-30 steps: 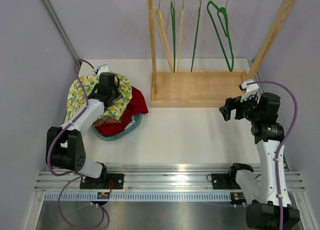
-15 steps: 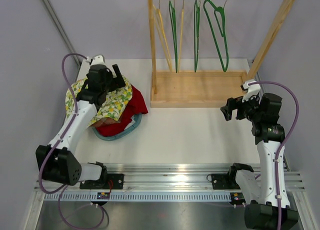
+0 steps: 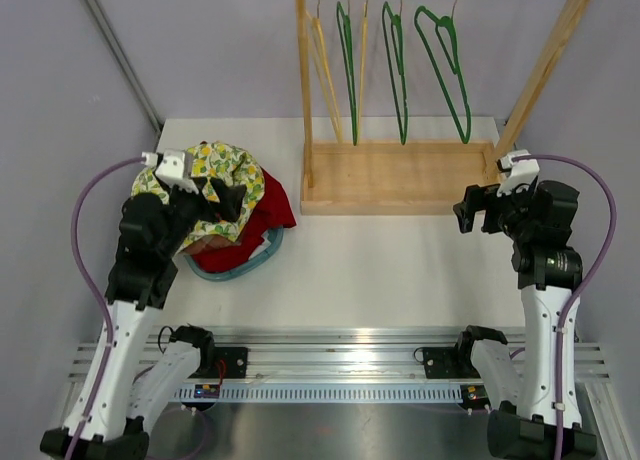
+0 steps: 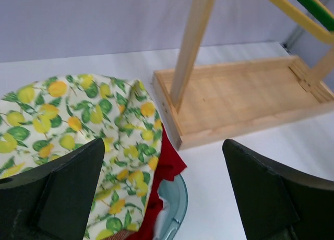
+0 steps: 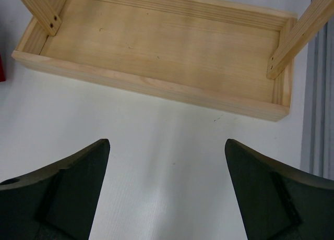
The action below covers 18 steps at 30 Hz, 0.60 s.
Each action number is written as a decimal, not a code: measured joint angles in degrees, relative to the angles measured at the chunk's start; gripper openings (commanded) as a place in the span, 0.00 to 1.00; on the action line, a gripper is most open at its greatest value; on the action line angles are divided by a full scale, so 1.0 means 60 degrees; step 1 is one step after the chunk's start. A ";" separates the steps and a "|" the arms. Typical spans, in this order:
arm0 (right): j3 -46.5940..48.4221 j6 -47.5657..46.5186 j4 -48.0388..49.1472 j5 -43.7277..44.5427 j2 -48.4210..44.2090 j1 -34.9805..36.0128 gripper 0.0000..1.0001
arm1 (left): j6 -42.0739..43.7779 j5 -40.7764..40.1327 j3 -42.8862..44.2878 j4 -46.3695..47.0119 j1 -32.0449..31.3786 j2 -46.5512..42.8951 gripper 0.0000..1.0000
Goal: Remove the skirt from the hanger
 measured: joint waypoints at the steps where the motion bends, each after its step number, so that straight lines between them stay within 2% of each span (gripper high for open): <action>1: 0.0124 0.0000 -0.0098 -0.0036 -0.0018 0.0000 1.00 | 0.0135 0.0313 -0.0557 0.0095 -0.0004 -0.0535 0.99; 4: 0.0240 0.0135 -0.0291 -0.0102 -0.0175 0.0000 1.00 | 0.0492 0.0918 -0.1923 0.0127 -0.0018 -0.1993 0.99; 11: 0.0117 0.1402 -0.0331 0.0834 -0.0794 0.0000 1.00 | 0.0929 0.1115 -0.3348 0.0302 -0.0018 -0.4091 0.99; 18: 0.0055 0.2696 -0.0157 0.2590 -0.1228 0.0000 1.00 | 0.0936 0.1049 -0.4102 0.0361 -0.0018 -0.4801 0.99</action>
